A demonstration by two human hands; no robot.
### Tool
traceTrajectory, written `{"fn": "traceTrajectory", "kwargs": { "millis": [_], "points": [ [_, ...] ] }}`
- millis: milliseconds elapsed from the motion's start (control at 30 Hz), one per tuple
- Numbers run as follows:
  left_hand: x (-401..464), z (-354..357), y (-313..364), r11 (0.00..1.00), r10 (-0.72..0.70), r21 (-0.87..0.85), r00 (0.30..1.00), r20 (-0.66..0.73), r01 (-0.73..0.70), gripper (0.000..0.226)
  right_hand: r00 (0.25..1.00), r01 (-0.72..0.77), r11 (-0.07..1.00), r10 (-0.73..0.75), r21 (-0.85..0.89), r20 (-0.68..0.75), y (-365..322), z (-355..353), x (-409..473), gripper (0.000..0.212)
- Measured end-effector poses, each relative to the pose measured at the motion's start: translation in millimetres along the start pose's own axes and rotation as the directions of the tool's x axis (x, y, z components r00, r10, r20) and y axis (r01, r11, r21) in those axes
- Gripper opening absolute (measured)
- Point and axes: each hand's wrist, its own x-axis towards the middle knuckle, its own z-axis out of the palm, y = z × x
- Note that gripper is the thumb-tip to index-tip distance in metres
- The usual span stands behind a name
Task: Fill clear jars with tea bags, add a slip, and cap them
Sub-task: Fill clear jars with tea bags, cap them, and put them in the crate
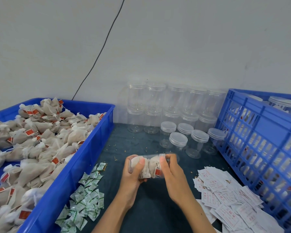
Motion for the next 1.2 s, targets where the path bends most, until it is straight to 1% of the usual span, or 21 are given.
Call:
{"fn": "traceTrajectory", "kwargs": {
  "millis": [67, 133, 200, 233, 267, 333, 400, 467, 533, 567, 600, 700, 767, 833, 900, 1000, 1033, 1067, 1133, 1167, 1200],
  "points": [
    [0.0, 0.0, -0.1, 1.000, -0.023, -0.017, 1.000, 0.006, 0.023, 0.040, 0.999, 0.033, 0.999, -0.032, -0.032, 0.012, -0.2, -1.7, -0.9, 0.061],
    [0.1, -0.6, 0.5, 0.998, -0.055, -0.031, 0.998, 0.018, 0.055, 0.048, 0.986, 0.165, 0.978, -0.158, -0.126, 0.060, 0.6, -4.7, -2.3, 0.064],
    [-0.3, -0.9, 0.7, 0.998, -0.067, -0.011, 0.997, 0.041, 0.068, 0.057, 0.964, 0.266, 0.937, -0.253, -0.225, 0.087, 1.4, -6.4, -2.1, 0.056],
    [-0.6, -0.9, 0.3, 0.998, -0.059, 0.002, 0.997, 0.049, 0.059, 0.060, 0.962, 0.273, 0.931, -0.261, -0.244, 0.080, 1.1, -6.1, -1.8, 0.051],
    [-0.8, -0.8, -0.1, 0.999, -0.033, 0.018, 0.998, 0.050, 0.033, 0.063, 0.968, 0.253, 0.940, -0.245, -0.230, 0.063, 0.3, -5.4, -1.4, 0.046],
    [-0.9, -2.1, -0.7, 0.996, 0.060, 0.071, 0.997, 0.039, -0.062, 0.063, 0.983, 0.182, 0.974, -0.179, -0.132, 0.033, -0.3, -3.7, 1.5, 0.040],
    [-0.8, -4.8, -0.9, 0.978, 0.151, 0.139, 0.988, 0.032, -0.154, 0.056, 0.996, 0.083, 0.996, -0.083, -0.009, 0.028, 1.4, -1.9, 5.3, 0.037],
    [-0.8, -6.1, -1.2, 0.967, 0.183, 0.173, 0.983, 0.029, -0.186, 0.051, 0.999, -0.037, 0.998, 0.035, 0.049, 0.040, 4.1, 1.5, 7.6, 0.037],
    [-1.4, -4.1, -1.6, 0.971, 0.165, 0.172, 0.986, 0.021, -0.166, 0.055, 0.993, -0.119, 0.990, 0.118, 0.078, 0.015, 4.2, 4.8, 6.1, 0.043],
    [-1.3, -2.6, -1.7, 0.977, 0.143, 0.156, 0.990, 0.011, -0.143, 0.058, 0.995, -0.098, 0.993, 0.099, 0.070, -0.008, 2.8, 5.9, 3.7, 0.045],
    [-0.8, -1.2, -1.6, 0.987, 0.106, 0.122, 0.994, 0.000, -0.105, 0.061, 0.999, -0.034, 0.999, 0.035, 0.033, -0.022, 0.7, 6.2, 1.1, 0.049],
    [1.2, -0.9, -1.6, 1.000, -0.024, 0.010, 1.000, 0.014, 0.024, 0.063, 0.979, 0.203, 0.963, -0.203, -0.177, 0.016, -0.7, 2.9, -1.6, 0.059],
    [0.9, -1.1, -1.9, 1.000, -0.023, 0.005, 0.999, 0.028, 0.023, 0.066, 0.972, 0.229, 0.950, -0.235, -0.211, -0.004, -1.7, 1.5, 0.6, 0.050],
    [-0.1, -1.2, -1.1, 0.998, 0.048, 0.027, 0.999, 0.015, -0.049, 0.065, 0.978, 0.191, 0.970, -0.200, -0.150, -0.051, -1.6, 5.7, 1.0, 0.041],
    [-0.7, -2.9, -0.4, 0.987, 0.134, 0.087, 0.991, 0.015, -0.135, 0.058, 0.992, 0.104, 0.991, -0.110, -0.082, -0.068, -3.0, 10.6, 2.9, 0.038],
    [-2.0, -5.4, -0.2, 0.959, 0.209, 0.186, 0.977, 0.050, -0.214, 0.045, 0.988, -0.151, 0.988, 0.152, 0.022, -0.013, 0.2, 9.7, 10.7, 0.036],
    [-3.1, -5.5, -0.7, 0.951, 0.219, 0.205, 0.973, 0.072, -0.230, 0.046, 0.971, -0.237, 0.970, 0.235, 0.056, 0.034, 2.4, 8.5, 9.3, 0.039],
    [-4.1, -4.9, -1.2, 0.949, 0.217, 0.213, 0.972, 0.087, -0.231, 0.047, 0.958, -0.284, 0.956, 0.281, 0.070, 0.051, 3.8, 7.6, 10.0, 0.043],
    [-4.5, -2.1, -1.1, 0.959, 0.184, 0.204, 0.980, 0.080, -0.197, 0.053, 0.967, -0.254, 0.965, 0.253, 0.072, 0.016, 1.6, 6.3, 8.5, 0.043],
    [-4.1, -0.3, -0.7, 0.967, 0.160, 0.189, 0.985, 0.069, -0.170, 0.057, 0.978, -0.209, 0.973, 0.209, 0.103, 0.009, -0.1, 6.4, 8.3, 0.040],
    [-3.8, 1.1, -0.6, 0.976, 0.132, 0.167, 0.990, 0.058, -0.140, 0.060, 0.985, -0.174, 0.970, 0.169, 0.168, 0.040, -3.8, 5.2, 7.9, 0.037]
  ]
}}
